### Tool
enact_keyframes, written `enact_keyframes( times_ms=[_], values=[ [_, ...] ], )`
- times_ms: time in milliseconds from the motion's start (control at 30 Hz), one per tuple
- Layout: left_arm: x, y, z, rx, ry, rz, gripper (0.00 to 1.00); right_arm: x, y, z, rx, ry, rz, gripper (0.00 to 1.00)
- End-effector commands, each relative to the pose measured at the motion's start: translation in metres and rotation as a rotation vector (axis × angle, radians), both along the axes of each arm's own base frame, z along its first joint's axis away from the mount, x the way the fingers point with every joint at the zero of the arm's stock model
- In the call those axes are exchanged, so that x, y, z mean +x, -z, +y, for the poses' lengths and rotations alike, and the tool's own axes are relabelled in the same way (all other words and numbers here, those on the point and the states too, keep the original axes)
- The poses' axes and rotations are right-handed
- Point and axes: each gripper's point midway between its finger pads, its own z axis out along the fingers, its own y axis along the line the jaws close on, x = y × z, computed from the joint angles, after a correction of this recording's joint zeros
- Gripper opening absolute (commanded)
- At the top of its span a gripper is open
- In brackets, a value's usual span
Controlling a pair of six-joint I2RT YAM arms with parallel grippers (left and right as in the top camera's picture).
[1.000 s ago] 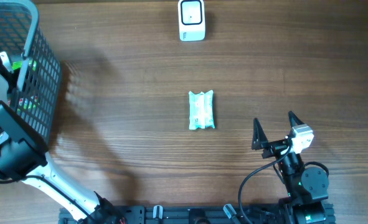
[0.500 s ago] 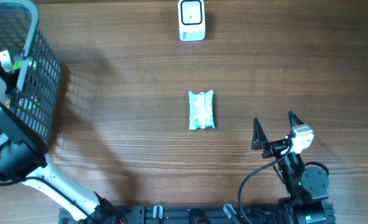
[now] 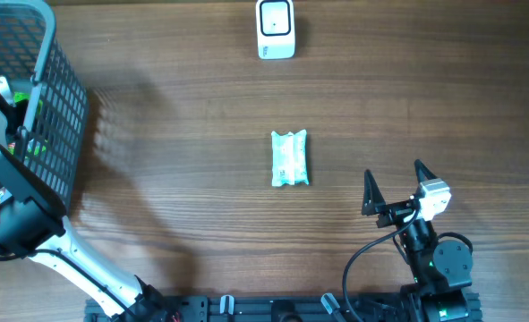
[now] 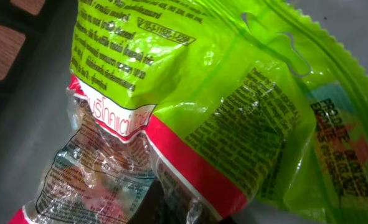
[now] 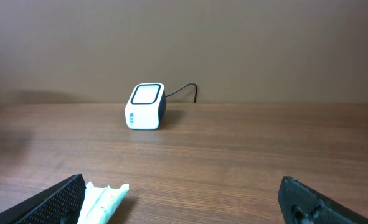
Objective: Scan the item barcode
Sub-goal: 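Grasp the green and red snack bag with the left gripper, then place the green-red bag left of the pale green packet and release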
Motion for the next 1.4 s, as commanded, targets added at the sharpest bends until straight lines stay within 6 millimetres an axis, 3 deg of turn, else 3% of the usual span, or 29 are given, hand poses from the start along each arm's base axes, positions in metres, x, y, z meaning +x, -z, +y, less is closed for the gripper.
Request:
enact_keyframes(
  times_ms=[0,67,100,200,300,367,467,567,633,700,833,967,1300,1367],
  values=[
    [-0.012,0.015,-0.008,-0.071,-0.095,0.023,0.04,0.000,0.000,0.000,0.015,-0.004,0.001,1.00],
    [-0.005,-0.027,-0.002,-0.035,-0.123,-0.052,0.04,0.000,0.000,0.000,0.015,-0.004,0.001,1.00],
    [0.000,-0.073,0.001,0.010,-0.132,-0.130,0.04,0.000,0.000,0.000,0.015,-0.004,0.001,1.00],
    [-0.001,-0.165,0.000,0.091,-0.173,-0.315,0.04,0.000,0.000,0.000,0.015,-0.004,0.001,1.00],
    [-0.014,-0.260,-0.014,0.162,-0.208,-0.536,0.04,0.000,0.000,0.000,0.014,-0.004,0.000,1.00],
    [-0.030,-0.313,-0.030,0.181,-0.229,-0.667,0.04,0.000,0.000,0.000,0.014,-0.004,0.000,1.00],
    [-0.050,-0.367,-0.069,0.116,-0.207,-0.827,0.04,0.000,0.000,0.000,0.015,-0.004,0.001,1.00],
    [-0.068,-0.389,-0.125,-0.025,-0.177,-0.894,0.04,0.000,0.000,0.000,0.015,-0.004,0.001,1.00],
    [-0.075,-0.381,-0.165,-0.125,-0.123,-0.848,0.04,0.000,0.000,0.000,0.015,-0.004,0.001,1.00],
    [-0.084,-0.361,-0.205,-0.217,-0.063,-0.743,0.04,0.000,0.000,0.000,0.014,-0.004,0.000,1.00],
    [-0.094,-0.306,-0.289,-0.366,0.108,-0.471,0.04,0.000,0.000,0.000,0.015,-0.004,0.001,1.00],
    [-0.092,-0.242,-0.357,-0.428,0.282,-0.259,0.04,0.000,0.000,0.000,0.015,-0.004,0.001,1.00],
    [-0.098,-0.058,-0.457,-0.444,0.430,0.071,0.04,0.000,0.000,0.000,0.014,-0.004,0.000,1.00],
    [-0.098,-0.040,-0.468,-0.435,0.454,0.104,0.04,0.000,0.000,0.000,0.015,-0.004,0.001,1.00]
  ],
)
